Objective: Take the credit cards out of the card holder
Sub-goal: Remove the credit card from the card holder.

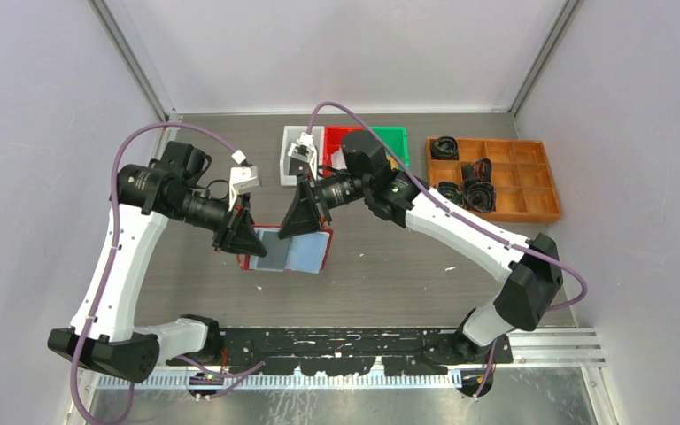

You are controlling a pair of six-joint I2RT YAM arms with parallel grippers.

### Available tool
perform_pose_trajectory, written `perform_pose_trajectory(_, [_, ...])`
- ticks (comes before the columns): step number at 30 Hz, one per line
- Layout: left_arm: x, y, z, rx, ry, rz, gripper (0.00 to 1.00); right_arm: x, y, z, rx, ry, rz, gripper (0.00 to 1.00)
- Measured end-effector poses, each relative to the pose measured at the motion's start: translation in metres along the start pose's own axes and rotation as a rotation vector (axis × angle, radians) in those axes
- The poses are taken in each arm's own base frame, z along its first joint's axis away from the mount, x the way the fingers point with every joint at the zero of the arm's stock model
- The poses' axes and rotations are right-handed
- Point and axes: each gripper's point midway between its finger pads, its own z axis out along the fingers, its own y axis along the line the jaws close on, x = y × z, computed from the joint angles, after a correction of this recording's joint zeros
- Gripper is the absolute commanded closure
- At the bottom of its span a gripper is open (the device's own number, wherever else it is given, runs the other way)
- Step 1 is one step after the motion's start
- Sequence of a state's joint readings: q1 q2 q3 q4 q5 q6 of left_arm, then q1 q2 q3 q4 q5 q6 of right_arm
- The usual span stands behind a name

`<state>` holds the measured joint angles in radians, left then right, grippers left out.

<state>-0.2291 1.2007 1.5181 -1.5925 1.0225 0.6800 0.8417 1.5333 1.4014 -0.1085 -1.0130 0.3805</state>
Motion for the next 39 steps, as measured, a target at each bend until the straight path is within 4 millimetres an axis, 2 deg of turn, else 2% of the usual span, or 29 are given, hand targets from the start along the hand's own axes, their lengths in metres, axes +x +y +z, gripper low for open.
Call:
perform_pose_trajectory(2, [-0.001,-0.001,0.0,0.002,-0.002,0.001,1.0,-0.002,0.002,0.001,-0.014,-0.011,0.02,0.97])
perform_pose_trajectory(4, [-0.002,-0.001,0.0,0.004,-0.004,-0.01,0.97,-0.003,0.003,0.001,-0.024,-0.021,0.025,0.99])
perform_pose_trajectory(8, [-0.002,-0.002,0.0,0.004,-0.003,-0.025,0.71,-0.002,0.002,0.001,-0.038,-0.043,0.05,0.99])
perform_pose_trajectory(10, [-0.002,-0.002,0.0,0.007,-0.005,-0.028,0.61,-0.001,0.002,0.001,-0.041,-0.057,0.056,0.99])
perform_pose_trajectory(13, [-0.004,-0.005,0.0,0.016,-0.016,-0.034,0.54,0.001,0.004,0.0,-0.047,-0.071,0.076,0.99])
perform_pose_trajectory(16, [-0.005,-0.01,-0.001,0.019,-0.029,-0.023,0.53,0.003,0.005,-0.002,-0.05,-0.089,0.088,0.99])
perform_pose_trajectory(19, [-0.006,-0.017,-0.004,0.016,-0.045,0.002,0.58,0.001,0.006,-0.006,-0.054,-0.116,0.099,0.99])
perform_pose_trajectory(24, [-0.006,-0.024,-0.006,0.011,-0.058,0.027,0.72,-0.008,0.011,-0.013,-0.082,-0.148,0.098,0.99])
perform_pose_trajectory(29, [-0.008,-0.025,-0.006,0.018,-0.066,0.03,0.88,-0.01,0.018,-0.015,-0.102,-0.152,0.083,0.99])
perform_pose_trajectory(31, [-0.009,-0.026,-0.007,0.016,-0.068,0.036,0.92,-0.011,0.02,-0.016,-0.106,-0.152,0.072,0.99])
perform_pose_trajectory(34, [-0.012,-0.027,-0.009,0.014,-0.074,0.046,0.92,-0.012,0.023,-0.018,-0.109,-0.155,0.044,0.99])
perform_pose_trajectory(39, [-0.013,-0.028,-0.009,0.012,-0.077,0.058,0.76,-0.013,0.023,-0.018,-0.108,-0.158,0.031,0.99])
